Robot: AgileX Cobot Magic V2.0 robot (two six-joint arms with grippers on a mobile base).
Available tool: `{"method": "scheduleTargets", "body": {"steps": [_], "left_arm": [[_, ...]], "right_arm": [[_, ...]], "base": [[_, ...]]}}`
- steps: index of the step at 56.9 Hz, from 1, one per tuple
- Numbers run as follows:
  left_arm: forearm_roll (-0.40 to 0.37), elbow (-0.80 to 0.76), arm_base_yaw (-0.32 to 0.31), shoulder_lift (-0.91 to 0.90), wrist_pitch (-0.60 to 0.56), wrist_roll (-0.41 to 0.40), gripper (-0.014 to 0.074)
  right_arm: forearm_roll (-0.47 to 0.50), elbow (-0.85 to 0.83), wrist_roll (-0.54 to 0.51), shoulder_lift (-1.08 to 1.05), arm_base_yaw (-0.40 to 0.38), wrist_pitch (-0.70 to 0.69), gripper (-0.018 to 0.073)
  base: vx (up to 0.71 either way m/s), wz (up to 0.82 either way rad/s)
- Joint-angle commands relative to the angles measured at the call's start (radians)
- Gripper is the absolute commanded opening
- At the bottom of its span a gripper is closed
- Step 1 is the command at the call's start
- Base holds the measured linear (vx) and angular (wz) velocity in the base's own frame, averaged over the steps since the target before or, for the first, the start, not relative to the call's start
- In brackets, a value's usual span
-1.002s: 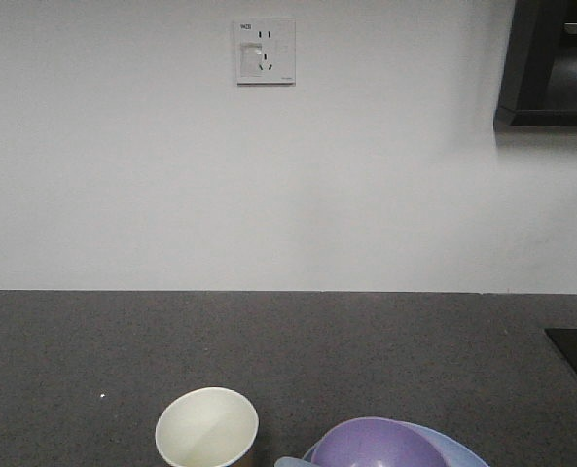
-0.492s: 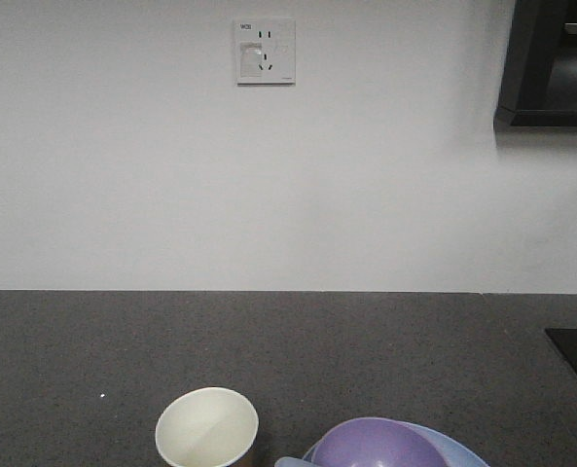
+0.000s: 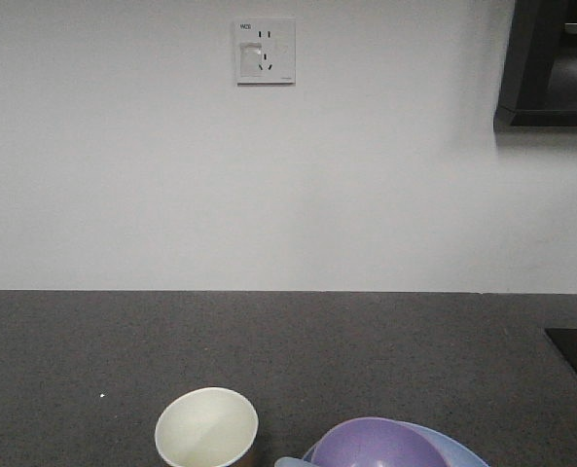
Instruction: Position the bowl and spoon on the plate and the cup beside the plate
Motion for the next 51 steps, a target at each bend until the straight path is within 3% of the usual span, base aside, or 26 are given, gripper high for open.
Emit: {"method": "scheduleTargets", "body": {"steps": [1, 15, 18, 24, 37, 51], "left_arm": [[-0.01, -0.026, 0.001, -0.016, -0.076, 0.0, 0.0], [-0.01, -0.026, 0.001, -0.016, -0.076, 0.0, 0.0], [-0.01, -0.026, 0.001, -0.016, -0.076, 0.0, 0.0], [-0.01, -0.026, 0.001, -0.016, -0.076, 0.0, 0.0], [-0.01, -0.026, 0.001, -0.016, -0.076, 0.0, 0.0], [-0.01, -0.026, 0.001, -0.016, -0.076, 0.0, 0.0]], "right_arm": [[-0.119, 0.086, 0.138, -0.066, -0.004, -0.2, -0.0006], [-0.145, 0.298, 0.227, -0.281, -0.112, -0.234, -0.0006], [-0.153, 0.293, 0.224, -0.339, -0.13, -0.147, -0.0006], [-0.183, 0.293, 0.223, -0.428, -0.152, -0.124, -0.0006], [-0.189, 0.293, 0.226, -0.424, -0.152, -0.216, -0.0006], [-0.189, 0.293, 0.225, -0.423, -0.152, -0.217, -0.0006]], "base": [[0.0, 0.0], [0.0, 0.0], [0.0, 0.0], [0.0, 0.0], [0.0, 0.0], [0.0, 0.0]]}}
